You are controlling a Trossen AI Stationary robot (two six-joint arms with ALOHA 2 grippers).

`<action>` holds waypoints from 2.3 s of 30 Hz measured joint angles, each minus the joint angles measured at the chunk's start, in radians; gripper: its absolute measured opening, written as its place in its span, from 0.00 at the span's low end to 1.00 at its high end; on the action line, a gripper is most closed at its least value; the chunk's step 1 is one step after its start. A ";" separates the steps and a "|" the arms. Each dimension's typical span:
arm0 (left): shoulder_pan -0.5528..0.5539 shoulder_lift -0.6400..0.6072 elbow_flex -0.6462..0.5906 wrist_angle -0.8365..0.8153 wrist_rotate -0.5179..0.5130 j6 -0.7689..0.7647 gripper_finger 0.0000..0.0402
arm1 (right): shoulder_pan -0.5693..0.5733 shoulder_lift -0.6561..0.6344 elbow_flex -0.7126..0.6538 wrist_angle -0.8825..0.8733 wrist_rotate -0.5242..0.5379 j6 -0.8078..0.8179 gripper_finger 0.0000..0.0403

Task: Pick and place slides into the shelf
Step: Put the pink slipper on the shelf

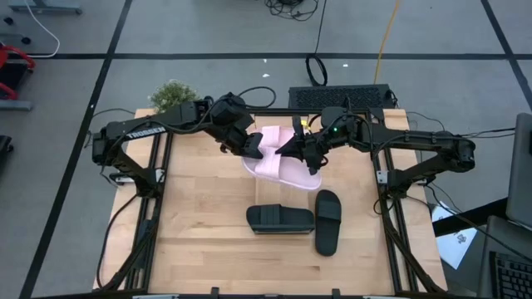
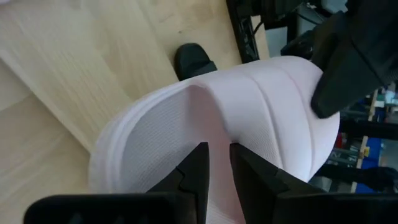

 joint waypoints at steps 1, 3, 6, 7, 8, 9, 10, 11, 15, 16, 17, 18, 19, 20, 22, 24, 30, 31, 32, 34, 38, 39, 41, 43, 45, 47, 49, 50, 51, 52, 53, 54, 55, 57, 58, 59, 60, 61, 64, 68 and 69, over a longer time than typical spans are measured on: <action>0.004 -0.005 0.000 0.002 -0.001 0.000 0.19 | 0.000 0.000 0.000 -0.001 0.012 0.000 0.00; 0.011 -0.015 0.000 0.007 0.000 -0.007 0.19 | 0.000 0.000 0.001 0.001 0.016 0.000 0.00; 0.012 -0.037 0.000 0.027 -0.007 -0.019 0.19 | 0.000 -0.001 0.002 0.001 0.017 -0.001 0.00; 0.013 -0.043 0.000 0.037 -0.010 -0.024 0.19 | -0.001 -0.001 0.002 0.001 0.017 -0.001 0.00; 0.015 -0.045 0.002 0.069 -0.008 -0.030 0.19 | 0.000 0.001 0.003 -0.001 0.017 0.000 0.00; 0.016 -0.052 0.003 0.076 -0.012 -0.033 0.19 | 0.000 0.002 0.002 -0.012 0.020 -0.003 0.00; 0.017 -0.059 0.002 0.080 -0.011 -0.034 0.19 | 0.000 0.004 0.002 -0.012 0.021 -0.007 0.00; 0.017 -0.061 0.002 0.098 -0.012 -0.035 0.19 | 0.000 0.006 0.002 -0.012 0.023 -0.010 0.00; 0.015 -0.062 0.002 0.125 0.011 -0.054 0.19 | 0.000 0.003 0.001 -0.006 0.024 -0.011 0.00; 0.015 -0.062 0.002 0.123 0.016 -0.055 0.19 | 0.000 0.003 0.001 -0.002 0.023 -0.011 0.00; 0.015 -0.062 0.002 0.119 0.018 -0.058 0.19 | 0.000 0.004 0.001 0.000 0.022 -0.011 0.00; 0.015 -0.062 0.002 0.115 0.020 -0.059 0.19 | 0.000 0.004 0.001 0.002 0.022 -0.011 0.00; 0.015 -0.062 0.002 0.113 0.020 -0.059 0.19 | 0.000 0.004 0.001 0.004 0.022 -0.011 0.00; 0.015 -0.062 0.002 0.112 0.020 -0.059 0.19 | 0.000 0.004 0.001 0.007 0.023 -0.011 0.00; 0.015 -0.062 0.002 0.108 0.021 -0.059 0.19 | -0.001 0.004 0.001 0.017 0.026 -0.011 0.00; 0.011 -0.062 0.002 0.104 0.021 -0.059 0.19 | -0.001 0.004 0.001 0.019 0.025 -0.011 0.00; -0.005 -0.058 0.002 0.096 0.017 -0.058 0.19 | 0.000 0.004 0.001 0.028 0.024 -0.011 0.00; -0.007 -0.052 0.002 0.096 0.014 -0.058 0.19 | 0.000 0.004 0.001 0.027 0.024 -0.011 0.00; -0.008 -0.049 0.002 0.093 0.012 -0.058 0.19 | 0.000 0.004 0.001 0.024 0.024 -0.010 0.00; -0.009 -0.045 0.000 0.088 -0.004 -0.046 0.19 | 0.000 0.004 0.001 0.024 0.026 -0.009 0.00; -0.008 -0.027 0.002 0.093 -0.022 -0.004 0.13 | -0.001 0.004 0.001 0.023 0.036 -0.001 0.00; -0.008 -0.024 0.001 0.093 -0.024 0.010 0.09 | -0.001 0.004 0.001 0.016 0.037 -0.001 0.00; -0.009 -0.015 0.001 0.103 -0.029 0.035 0.03 | 0.007 0.004 0.001 0.014 0.068 -0.003 0.00; -0.008 -0.012 0.002 0.104 -0.034 0.046 0.02 | 0.015 0.003 0.001 0.014 0.110 -0.022 0.00; -0.007 -0.010 0.001 0.103 -0.045 0.059 0.01 | 0.026 0.003 0.001 0.010 0.146 -0.042 0.00; -0.001 -0.010 0.001 0.103 -0.044 0.063 0.01 | 0.036 0.003 0.001 0.011 0.187 -0.051 0.01; 0.001 -0.011 0.001 0.105 -0.055 0.067 0.01 | 0.045 0.003 0.001 0.013 0.228 -0.046 0.03; 0.001 -0.011 0.001 0.105 -0.066 0.072 0.01 | 0.046 0.003 0.001 0.012 0.246 -0.038 0.04; 0.001 -0.014 0.001 0.104 -0.075 0.074 0.01 | 0.047 0.003 0.001 0.012 0.264 -0.026 0.05; 0.001 -0.016 0.001 0.105 -0.084 0.077 0.00 | 0.050 0.003 0.001 0.013 0.281 -0.011 0.06; 0.001 -0.017 0.001 0.106 -0.091 0.077 0.00 | 0.052 0.003 0.001 0.014 0.296 0.001 0.06; 0.001 -0.020 0.001 0.107 -0.094 0.078 0.00 | 0.053 0.003 0.001 0.014 0.311 0.009 0.07; 0.001 -0.025 0.001 0.108 -0.095 0.078 0.00 | 0.053 0.004 0.001 0.013 0.323 0.012 0.08; 0.007 -0.032 0.001 0.108 -0.098 0.077 0.00 | 0.058 0.002 0.001 0.009 0.338 0.014 0.09; 0.008 -0.034 0.001 0.110 -0.098 0.077 0.00 | 0.060 0.000 0.001 0.006 0.342 0.015 0.10; 0.008 -0.034 0.001 0.112 -0.098 0.076 0.00 | 0.063 -0.002 0.001 0.002 0.345 0.015 0.11; 0.007 -0.034 0.001 0.112 -0.098 0.074 0.00 | 0.066 -0.003 0.001 -0.001 0.347 0.018 0.12; 0.007 -0.037 0.001 0.111 -0.098 0.074 0.00 | 0.071 -0.004 0.001 -0.004 0.350 0.025 0.13; 0.007 -0.045 0.001 0.108 -0.099 0.074 0.00 | 0.090 -0.014 0.001 -0.014 0.417 0.037 0.18; 0.007 -0.045 0.001 0.096 -0.116 0.064 0.00 | 0.115 -0.033 0.002 -0.065 0.557 0.027 0.25; 0.007 -0.045 0.001 0.094 -0.118 0.060 0.00 | 0.120 -0.034 0.002 -0.071 0.578 0.027 0.27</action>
